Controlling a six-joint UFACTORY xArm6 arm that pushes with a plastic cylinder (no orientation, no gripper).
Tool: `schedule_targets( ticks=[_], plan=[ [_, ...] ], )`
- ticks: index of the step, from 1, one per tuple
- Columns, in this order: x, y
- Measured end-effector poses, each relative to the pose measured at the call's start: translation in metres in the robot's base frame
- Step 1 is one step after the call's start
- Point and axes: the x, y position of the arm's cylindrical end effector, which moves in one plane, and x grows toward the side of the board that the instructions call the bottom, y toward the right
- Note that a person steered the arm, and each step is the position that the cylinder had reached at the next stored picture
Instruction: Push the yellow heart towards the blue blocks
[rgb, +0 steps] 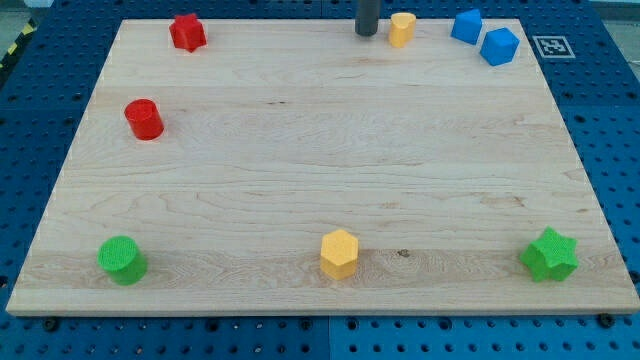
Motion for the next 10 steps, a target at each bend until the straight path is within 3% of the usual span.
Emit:
schedule_targets(
  ticks=[7,10],
  plan=[
    [0.012,0.026],
    [0.013,0.069]
  ],
)
